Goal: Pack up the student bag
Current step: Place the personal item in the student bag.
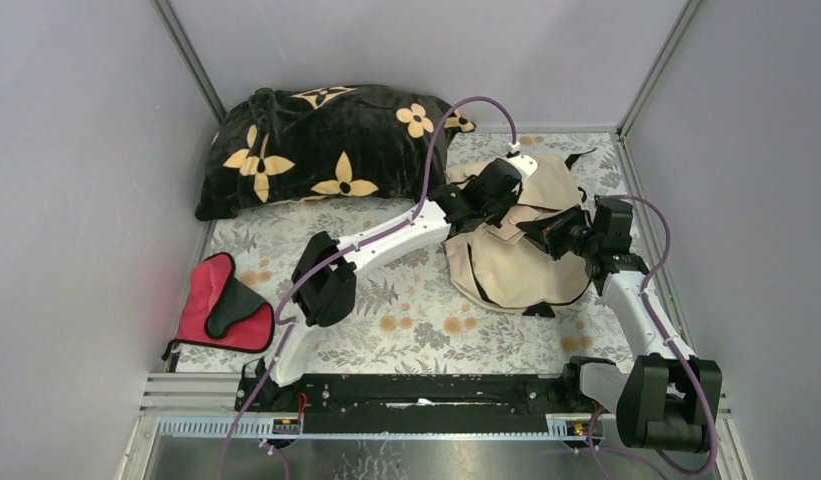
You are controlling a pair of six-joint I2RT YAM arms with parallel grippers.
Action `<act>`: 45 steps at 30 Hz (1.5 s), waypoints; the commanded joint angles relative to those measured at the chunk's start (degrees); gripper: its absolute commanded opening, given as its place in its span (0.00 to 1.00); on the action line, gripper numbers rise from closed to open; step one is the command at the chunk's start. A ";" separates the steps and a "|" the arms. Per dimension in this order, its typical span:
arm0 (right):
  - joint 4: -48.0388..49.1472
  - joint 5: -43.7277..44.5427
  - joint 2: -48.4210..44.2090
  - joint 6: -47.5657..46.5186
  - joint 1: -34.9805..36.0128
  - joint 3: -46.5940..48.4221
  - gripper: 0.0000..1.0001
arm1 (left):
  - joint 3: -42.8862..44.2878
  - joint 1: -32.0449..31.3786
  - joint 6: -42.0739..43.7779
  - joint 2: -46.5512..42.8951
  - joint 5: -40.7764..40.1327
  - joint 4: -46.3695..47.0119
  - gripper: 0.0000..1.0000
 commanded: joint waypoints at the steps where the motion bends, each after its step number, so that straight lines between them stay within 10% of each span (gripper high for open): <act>1: 7.75 -3.12 -0.35 3.54 -0.19 -0.40 0.00 | 2.84 0.67 -2.34 -3.25 4.07 0.88 0.04; 37: 24.21 25.68 18.47 6.47 9.25 4.87 0.00 | -2.03 1.44 -1.63 -7.06 17.83 5.73 0.00; 42: 19.39 24.68 15.46 3.57 9.59 5.21 0.53 | -1.10 1.41 -3.70 -8.32 17.32 4.44 0.50; 45: 12.97 23.62 12.31 -0.07 9.62 7.04 0.72 | -2.47 1.40 -4.96 -11.95 19.06 5.74 0.57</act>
